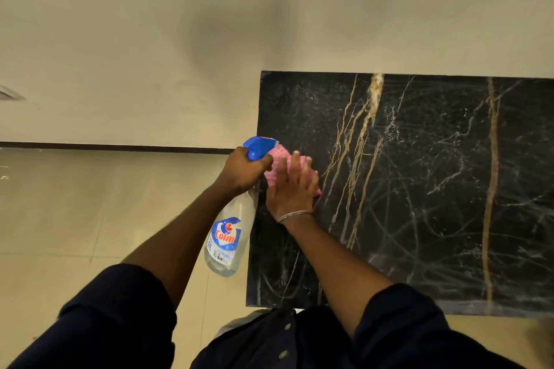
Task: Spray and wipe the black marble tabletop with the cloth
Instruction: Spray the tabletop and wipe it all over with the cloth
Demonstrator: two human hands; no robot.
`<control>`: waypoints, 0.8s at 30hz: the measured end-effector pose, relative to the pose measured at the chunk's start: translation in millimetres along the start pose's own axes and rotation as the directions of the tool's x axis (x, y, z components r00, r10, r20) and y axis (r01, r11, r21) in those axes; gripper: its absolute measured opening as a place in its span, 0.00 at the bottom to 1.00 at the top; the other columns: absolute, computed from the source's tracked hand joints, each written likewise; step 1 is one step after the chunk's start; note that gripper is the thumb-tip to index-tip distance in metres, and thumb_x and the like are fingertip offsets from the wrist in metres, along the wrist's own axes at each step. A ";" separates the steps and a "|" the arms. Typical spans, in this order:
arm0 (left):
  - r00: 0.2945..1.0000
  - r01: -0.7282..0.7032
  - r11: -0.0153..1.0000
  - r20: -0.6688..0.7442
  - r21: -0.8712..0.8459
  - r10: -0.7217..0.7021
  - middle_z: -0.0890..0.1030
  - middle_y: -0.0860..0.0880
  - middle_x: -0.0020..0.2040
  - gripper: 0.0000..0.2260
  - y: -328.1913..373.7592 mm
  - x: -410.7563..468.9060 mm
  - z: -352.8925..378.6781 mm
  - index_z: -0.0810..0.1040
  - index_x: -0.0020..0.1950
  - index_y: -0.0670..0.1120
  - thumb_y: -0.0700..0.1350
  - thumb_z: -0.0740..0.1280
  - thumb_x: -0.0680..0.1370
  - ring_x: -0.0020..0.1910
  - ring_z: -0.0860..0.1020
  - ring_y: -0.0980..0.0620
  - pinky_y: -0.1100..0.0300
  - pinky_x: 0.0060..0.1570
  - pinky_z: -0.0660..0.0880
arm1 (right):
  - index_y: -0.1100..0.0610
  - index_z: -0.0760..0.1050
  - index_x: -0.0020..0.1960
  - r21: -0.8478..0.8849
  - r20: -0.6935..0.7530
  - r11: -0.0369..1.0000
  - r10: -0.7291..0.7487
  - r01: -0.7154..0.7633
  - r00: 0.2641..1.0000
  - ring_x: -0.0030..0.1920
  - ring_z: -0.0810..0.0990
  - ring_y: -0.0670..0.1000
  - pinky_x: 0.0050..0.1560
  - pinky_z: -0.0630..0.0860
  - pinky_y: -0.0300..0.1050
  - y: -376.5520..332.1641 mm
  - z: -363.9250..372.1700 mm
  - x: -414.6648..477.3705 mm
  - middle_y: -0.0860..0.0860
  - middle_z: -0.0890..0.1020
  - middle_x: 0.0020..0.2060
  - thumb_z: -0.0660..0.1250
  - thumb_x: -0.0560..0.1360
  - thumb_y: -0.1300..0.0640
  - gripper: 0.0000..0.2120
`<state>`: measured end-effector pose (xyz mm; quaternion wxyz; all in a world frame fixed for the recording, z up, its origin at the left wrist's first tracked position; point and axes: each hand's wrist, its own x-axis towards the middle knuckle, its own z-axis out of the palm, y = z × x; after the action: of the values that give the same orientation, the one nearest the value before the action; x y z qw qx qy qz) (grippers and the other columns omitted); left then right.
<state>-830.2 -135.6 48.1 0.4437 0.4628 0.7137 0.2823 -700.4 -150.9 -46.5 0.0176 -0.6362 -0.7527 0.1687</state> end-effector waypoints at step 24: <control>1.000 0.008 0.999 -0.006 -0.050 -0.008 0.78 0.45 0.40 0.07 -0.9 -26.4 12.4 0.75 0.51 0.42 0.45 0.65 0.79 0.34 0.76 0.54 0.66 0.36 0.75 | 0.57 0.43 0.81 -0.085 0.054 0.988 0.137 -0.132 0.989 0.77 0.42 0.68 0.74 0.45 0.69 65.4 -16.4 -30.9 0.61 0.44 0.79 0.48 0.75 0.43 0.38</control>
<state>-814.8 -160.1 51.7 0.4538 0.4479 0.7097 0.2997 -628.4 -168.2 -43.3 -0.0421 -0.6803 -0.7145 0.1578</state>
